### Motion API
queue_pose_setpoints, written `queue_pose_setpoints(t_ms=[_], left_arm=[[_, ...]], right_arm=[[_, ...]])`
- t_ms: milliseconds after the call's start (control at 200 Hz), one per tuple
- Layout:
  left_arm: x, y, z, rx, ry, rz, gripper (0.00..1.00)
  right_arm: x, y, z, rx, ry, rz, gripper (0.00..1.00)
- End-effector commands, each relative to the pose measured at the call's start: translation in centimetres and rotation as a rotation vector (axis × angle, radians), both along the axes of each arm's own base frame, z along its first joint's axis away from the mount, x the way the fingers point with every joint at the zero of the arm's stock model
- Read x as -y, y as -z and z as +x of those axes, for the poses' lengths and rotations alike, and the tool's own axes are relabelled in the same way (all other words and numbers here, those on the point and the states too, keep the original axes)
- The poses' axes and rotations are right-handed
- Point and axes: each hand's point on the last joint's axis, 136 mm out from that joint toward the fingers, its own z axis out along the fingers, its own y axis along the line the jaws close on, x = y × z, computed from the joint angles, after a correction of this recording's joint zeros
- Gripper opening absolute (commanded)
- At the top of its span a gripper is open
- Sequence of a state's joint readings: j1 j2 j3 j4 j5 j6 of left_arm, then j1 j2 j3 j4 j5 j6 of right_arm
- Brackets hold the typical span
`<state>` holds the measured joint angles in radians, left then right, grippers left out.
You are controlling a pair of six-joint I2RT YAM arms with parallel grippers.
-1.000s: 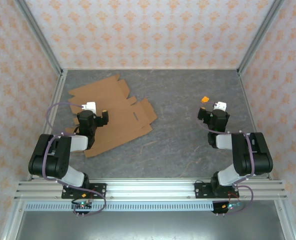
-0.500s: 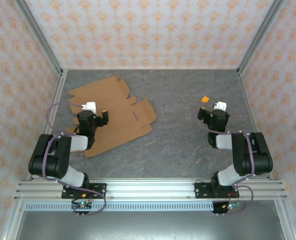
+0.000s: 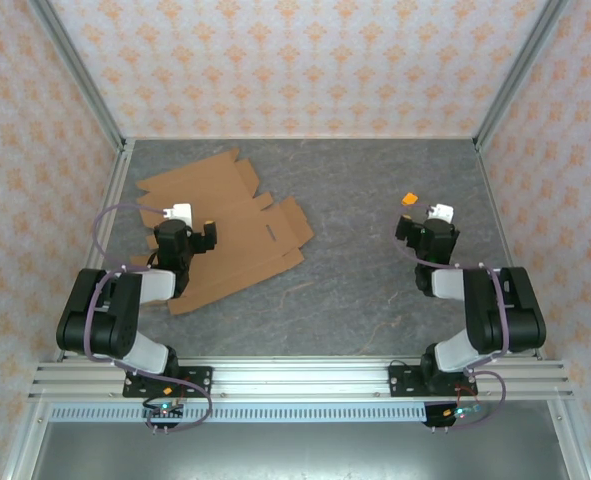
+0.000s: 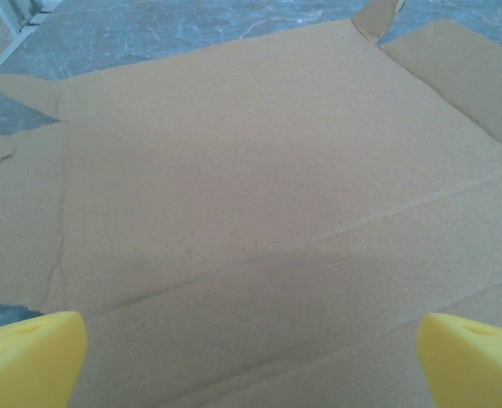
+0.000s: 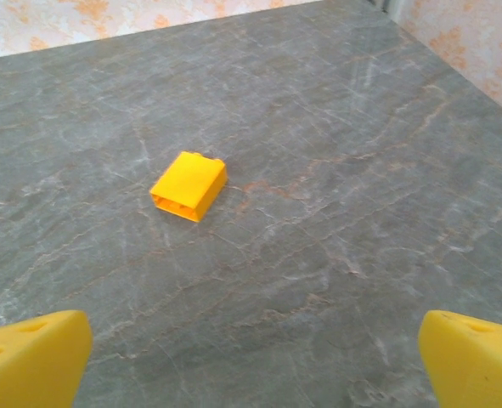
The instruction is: Fold the paper box
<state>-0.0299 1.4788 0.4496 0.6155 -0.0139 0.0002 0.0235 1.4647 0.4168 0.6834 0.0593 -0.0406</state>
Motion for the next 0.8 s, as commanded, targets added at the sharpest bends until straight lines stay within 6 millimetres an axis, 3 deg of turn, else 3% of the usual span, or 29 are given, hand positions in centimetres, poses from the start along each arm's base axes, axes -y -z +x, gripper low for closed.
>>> queue_pose_setpoints(t_ms=[0, 105, 160, 210, 300, 395, 450, 540, 611, 796], left_arm=[[-2.1, -4.6, 0.4, -0.024, -0.121, 0.019, 1.00], [-3.7, -7.0, -1.2, -0.036, -0.293, -0.079, 1.00], [-2.9, -7.6, -2.0, -0.051, -0.304, -0.187, 1.00], [-1.0, -7.9, -2.4, -0.061, -0.258, -0.318, 1.00], [4.2, -8.0, -2.8, -0.080, -0.104, -0.508, 1.00], [9.0, -6.9, -4.1, -0.180, 0.017, -0.510, 1.00], [10.6, -5.6, -5.0, -0.258, 0.061, -0.466, 1.00], [11.0, -3.9, -5.7, -0.333, 0.054, -0.452, 0.98], [10.9, -3.4, -6.1, -0.351, 0.063, -0.431, 0.98], [9.6, -2.8, -7.0, -0.377, 0.035, -0.355, 0.98]], right_arm=[[2.2, -5.2, -1.0, 0.079, 0.149, 0.016, 0.99], [2.9, -9.1, -3.4, 0.145, 0.265, 0.173, 0.99], [0.8, -9.7, -3.8, 0.109, 0.192, 0.281, 1.00], [-2.4, -9.8, -3.8, 0.049, 0.091, 0.342, 1.00], [-9.6, -8.1, -4.6, -0.154, -0.100, 0.346, 1.00], [-17.6, -4.9, -6.5, -0.385, -0.304, 0.392, 0.96], [-20.9, -3.7, -7.4, -0.442, -0.354, 0.436, 0.92], [-26.3, -2.2, -8.6, -0.464, -0.429, 0.507, 0.91], [-29.0, -0.8, -8.9, -0.484, -0.446, 0.530, 0.88], [-31.4, 2.4, -7.6, -0.481, -0.432, 0.619, 0.73]])
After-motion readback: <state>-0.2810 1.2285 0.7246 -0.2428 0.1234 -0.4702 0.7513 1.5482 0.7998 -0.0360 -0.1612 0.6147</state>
